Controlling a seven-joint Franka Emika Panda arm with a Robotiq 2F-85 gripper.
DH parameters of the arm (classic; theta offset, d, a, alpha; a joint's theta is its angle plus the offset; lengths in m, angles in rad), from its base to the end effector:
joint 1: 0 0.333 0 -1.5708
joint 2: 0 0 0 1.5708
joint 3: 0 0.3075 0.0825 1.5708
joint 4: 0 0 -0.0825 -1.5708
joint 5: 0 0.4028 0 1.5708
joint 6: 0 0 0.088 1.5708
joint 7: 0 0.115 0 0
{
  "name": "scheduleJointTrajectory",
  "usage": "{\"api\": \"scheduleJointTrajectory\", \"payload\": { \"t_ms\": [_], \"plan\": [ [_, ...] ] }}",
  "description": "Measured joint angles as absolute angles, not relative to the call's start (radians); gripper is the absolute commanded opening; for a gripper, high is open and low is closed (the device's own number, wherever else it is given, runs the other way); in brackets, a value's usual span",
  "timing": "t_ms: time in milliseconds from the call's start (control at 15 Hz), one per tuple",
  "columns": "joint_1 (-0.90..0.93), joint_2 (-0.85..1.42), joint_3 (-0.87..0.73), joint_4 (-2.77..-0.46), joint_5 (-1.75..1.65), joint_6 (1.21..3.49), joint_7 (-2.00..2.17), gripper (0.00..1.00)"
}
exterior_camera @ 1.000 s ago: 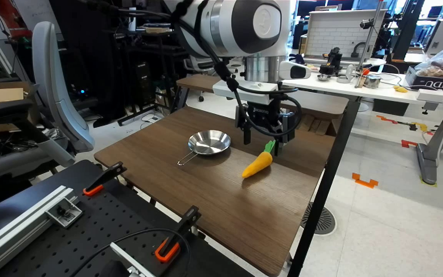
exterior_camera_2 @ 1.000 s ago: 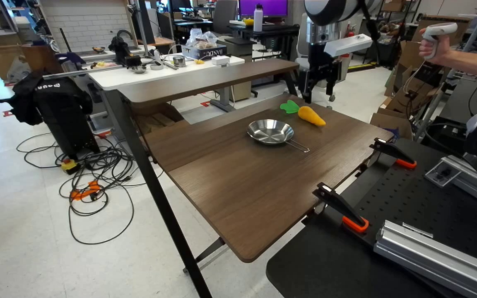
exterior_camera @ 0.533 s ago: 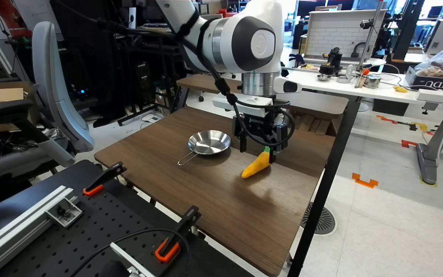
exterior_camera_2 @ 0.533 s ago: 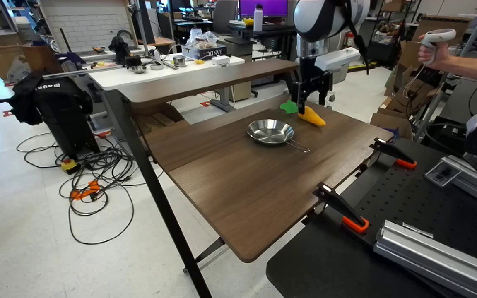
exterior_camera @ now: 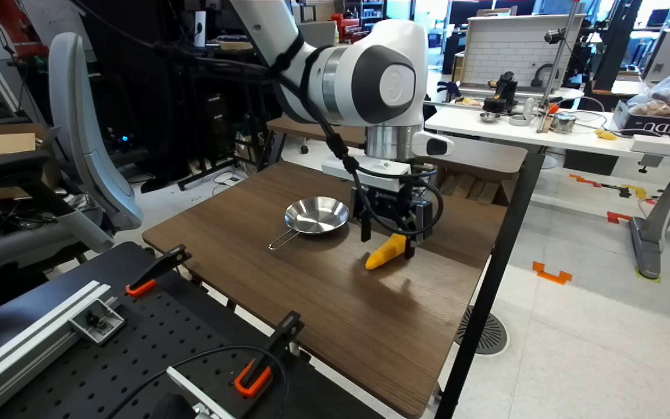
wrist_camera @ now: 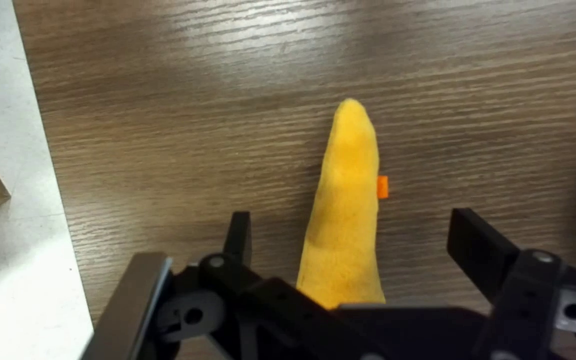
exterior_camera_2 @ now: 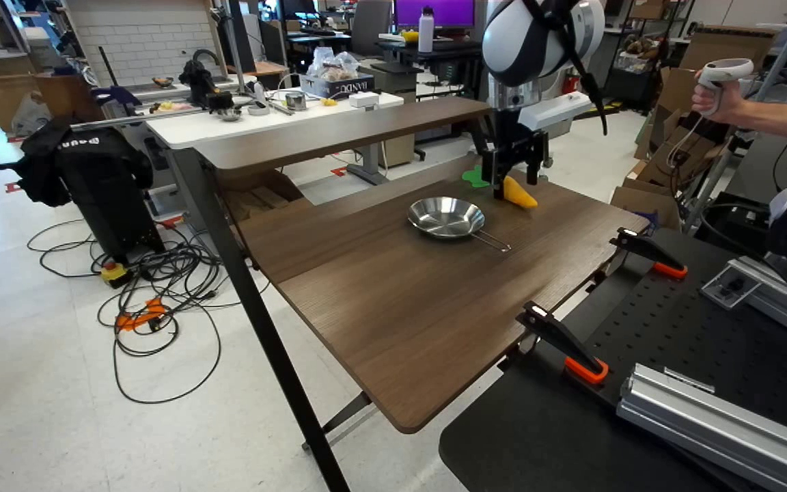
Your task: Get the carrot plush toy and place it in the silver pan
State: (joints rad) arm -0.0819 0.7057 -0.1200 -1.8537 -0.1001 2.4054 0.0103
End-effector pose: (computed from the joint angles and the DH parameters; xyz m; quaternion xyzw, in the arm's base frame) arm 0.6101 -0.1267 0.0984 0.9931 -0.0548 -0.0819 0.0629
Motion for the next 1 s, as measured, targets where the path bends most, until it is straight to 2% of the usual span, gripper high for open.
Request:
{"api": "scheduleJointTrajectory", "payload": {
  "t_ms": [600,733,800,867,1000],
  "plan": [
    [-0.081,0.722,-0.128,-1.863,-0.150,2.489,0.010,0.04],
    [-0.078,0.720,-0.128,-1.864,-0.156,2.512,0.010,0.00],
    [-0.074,0.716,-0.128,-1.866,-0.157,2.522,0.010,0.04],
    [-0.069,0.710,-0.127,-1.869,-0.157,2.534,0.010,0.01],
    [-0.056,0.688,-0.123,-1.883,-0.157,2.554,0.010,0.03]
  ]
}}
